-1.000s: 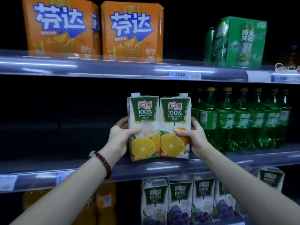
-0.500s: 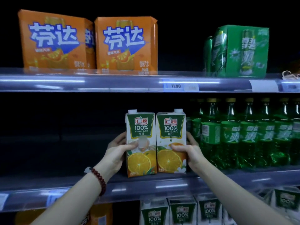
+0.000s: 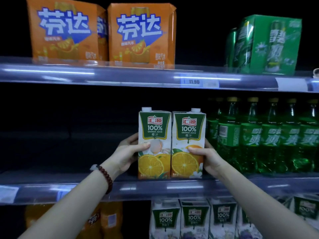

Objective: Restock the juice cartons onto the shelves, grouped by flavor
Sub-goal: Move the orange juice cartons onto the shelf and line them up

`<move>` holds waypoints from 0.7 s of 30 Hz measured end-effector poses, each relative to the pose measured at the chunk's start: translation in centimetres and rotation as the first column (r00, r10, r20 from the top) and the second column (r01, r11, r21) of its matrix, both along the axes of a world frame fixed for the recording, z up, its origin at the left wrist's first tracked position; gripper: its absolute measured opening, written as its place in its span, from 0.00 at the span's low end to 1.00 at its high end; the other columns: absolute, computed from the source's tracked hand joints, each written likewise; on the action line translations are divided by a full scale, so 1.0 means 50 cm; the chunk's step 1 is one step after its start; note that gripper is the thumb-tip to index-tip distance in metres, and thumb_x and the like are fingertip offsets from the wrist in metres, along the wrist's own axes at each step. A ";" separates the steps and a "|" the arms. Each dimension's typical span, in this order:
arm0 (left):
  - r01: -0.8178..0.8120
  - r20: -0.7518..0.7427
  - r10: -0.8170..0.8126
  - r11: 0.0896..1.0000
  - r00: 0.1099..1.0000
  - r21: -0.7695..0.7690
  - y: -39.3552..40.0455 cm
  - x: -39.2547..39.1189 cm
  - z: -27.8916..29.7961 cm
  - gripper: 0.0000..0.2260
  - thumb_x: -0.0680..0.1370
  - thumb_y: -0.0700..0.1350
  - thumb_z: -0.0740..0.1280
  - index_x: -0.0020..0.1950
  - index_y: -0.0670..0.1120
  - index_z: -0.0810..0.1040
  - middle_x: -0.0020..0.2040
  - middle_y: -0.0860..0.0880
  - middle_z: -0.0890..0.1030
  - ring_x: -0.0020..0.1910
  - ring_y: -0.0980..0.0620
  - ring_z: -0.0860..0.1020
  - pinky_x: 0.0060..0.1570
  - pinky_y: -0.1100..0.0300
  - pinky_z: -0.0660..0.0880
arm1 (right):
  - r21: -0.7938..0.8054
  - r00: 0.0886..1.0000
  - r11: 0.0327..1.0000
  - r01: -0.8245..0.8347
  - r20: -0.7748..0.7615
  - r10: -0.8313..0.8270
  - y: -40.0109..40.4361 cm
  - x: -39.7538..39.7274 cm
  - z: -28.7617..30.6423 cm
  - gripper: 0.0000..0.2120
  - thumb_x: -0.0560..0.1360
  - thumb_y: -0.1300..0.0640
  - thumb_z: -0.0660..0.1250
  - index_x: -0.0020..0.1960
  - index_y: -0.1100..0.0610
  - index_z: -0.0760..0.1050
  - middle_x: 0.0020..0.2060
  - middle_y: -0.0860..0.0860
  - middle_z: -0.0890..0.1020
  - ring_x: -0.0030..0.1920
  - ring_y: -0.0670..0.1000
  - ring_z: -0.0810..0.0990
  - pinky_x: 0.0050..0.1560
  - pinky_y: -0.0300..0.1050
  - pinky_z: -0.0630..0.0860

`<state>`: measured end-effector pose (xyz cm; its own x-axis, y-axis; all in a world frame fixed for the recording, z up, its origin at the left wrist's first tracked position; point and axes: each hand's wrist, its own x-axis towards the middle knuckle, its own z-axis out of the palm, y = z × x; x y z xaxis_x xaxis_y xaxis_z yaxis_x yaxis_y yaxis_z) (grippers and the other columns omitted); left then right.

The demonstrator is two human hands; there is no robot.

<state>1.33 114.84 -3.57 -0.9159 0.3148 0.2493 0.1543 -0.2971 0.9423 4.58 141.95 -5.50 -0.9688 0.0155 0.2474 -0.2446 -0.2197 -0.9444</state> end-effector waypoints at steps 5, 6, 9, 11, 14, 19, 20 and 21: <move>-0.051 -0.062 0.050 0.999 0.997 -0.018 0.004 0.007 -0.017 0.28 0.65 0.40 0.75 0.65 0.44 0.75 0.52 0.45 0.85 0.49 0.49 0.84 0.41 0.59 0.81 | 0.031 0.999 0.998 0.047 0.009 -0.047 -0.001 0.008 -0.002 0.31 0.59 0.62 0.77 0.60 0.51 0.75 0.48 0.55 0.86 0.46 0.56 0.86 0.41 0.50 0.82; -0.070 -0.074 0.068 0.997 0.995 -0.036 0.004 0.009 -0.019 0.25 0.67 0.39 0.75 0.64 0.44 0.76 0.51 0.46 0.85 0.49 0.49 0.84 0.41 0.59 0.81 | 0.050 0.998 0.997 0.057 0.008 -0.058 -0.002 0.012 -0.001 0.32 0.58 0.61 0.78 0.60 0.51 0.75 0.48 0.54 0.86 0.46 0.56 0.86 0.41 0.50 0.82; -0.148 -0.108 0.136 0.982 0.985 -0.120 0.004 0.018 -0.022 0.18 0.73 0.40 0.73 0.62 0.45 0.77 0.49 0.49 0.86 0.48 0.50 0.84 0.42 0.59 0.81 | 0.133 0.991 0.982 0.131 -0.005 -0.132 -0.007 0.030 0.005 0.36 0.56 0.57 0.83 0.61 0.53 0.74 0.48 0.54 0.86 0.46 0.55 0.86 0.41 0.48 0.82; -0.230 -0.134 0.208 0.956 0.969 -0.179 0.005 0.028 -0.022 0.18 0.73 0.43 0.73 0.62 0.46 0.78 0.50 0.49 0.85 0.49 0.50 0.84 0.46 0.57 0.80 | 0.218 0.975 0.950 0.222 -0.028 -0.221 -0.013 0.049 0.011 0.36 0.54 0.50 0.81 0.60 0.53 0.75 0.50 0.53 0.84 0.48 0.54 0.85 0.44 0.47 0.82; -0.438 -0.260 0.370 0.851 0.892 -0.289 0.012 0.051 -0.022 0.17 0.73 0.50 0.73 0.60 0.49 0.79 0.47 0.56 0.83 0.46 0.60 0.81 0.40 0.66 0.78 | 0.392 0.927 0.842 0.370 -0.102 -0.360 -0.027 0.082 0.016 0.32 0.58 0.42 0.79 0.58 0.51 0.75 0.48 0.46 0.83 0.48 0.47 0.83 0.42 0.40 0.78; -0.521 -0.381 0.378 0.747 0.844 -0.412 0.001 0.086 -0.014 0.22 0.73 0.49 0.73 0.65 0.47 0.76 0.52 0.52 0.81 0.45 0.59 0.78 0.37 0.71 0.75 | 0.569 0.819 0.615 0.546 -0.205 -0.536 -0.056 0.121 0.014 0.26 0.69 0.44 0.74 0.62 0.55 0.75 0.52 0.51 0.82 0.49 0.52 0.80 0.40 0.36 0.73; -0.520 -0.394 0.362 0.728 0.845 -0.447 -0.007 0.093 -0.010 0.21 0.73 0.48 0.73 0.64 0.46 0.76 0.53 0.50 0.82 0.48 0.55 0.79 0.43 0.65 0.78 | 0.593 0.808 0.585 0.553 -0.210 -0.551 -0.063 0.127 0.016 0.25 0.70 0.46 0.74 0.63 0.56 0.75 0.53 0.53 0.82 0.49 0.52 0.80 0.43 0.39 0.74; -0.521 -0.413 0.342 0.704 0.844 -0.482 -0.017 0.098 -0.007 0.19 0.73 0.48 0.73 0.63 0.46 0.77 0.51 0.49 0.82 0.50 0.53 0.80 0.47 0.60 0.79 | 0.619 0.797 0.553 0.558 -0.214 -0.565 -0.071 0.135 0.019 0.24 0.71 0.48 0.74 0.63 0.57 0.74 0.53 0.54 0.81 0.49 0.52 0.79 0.45 0.40 0.75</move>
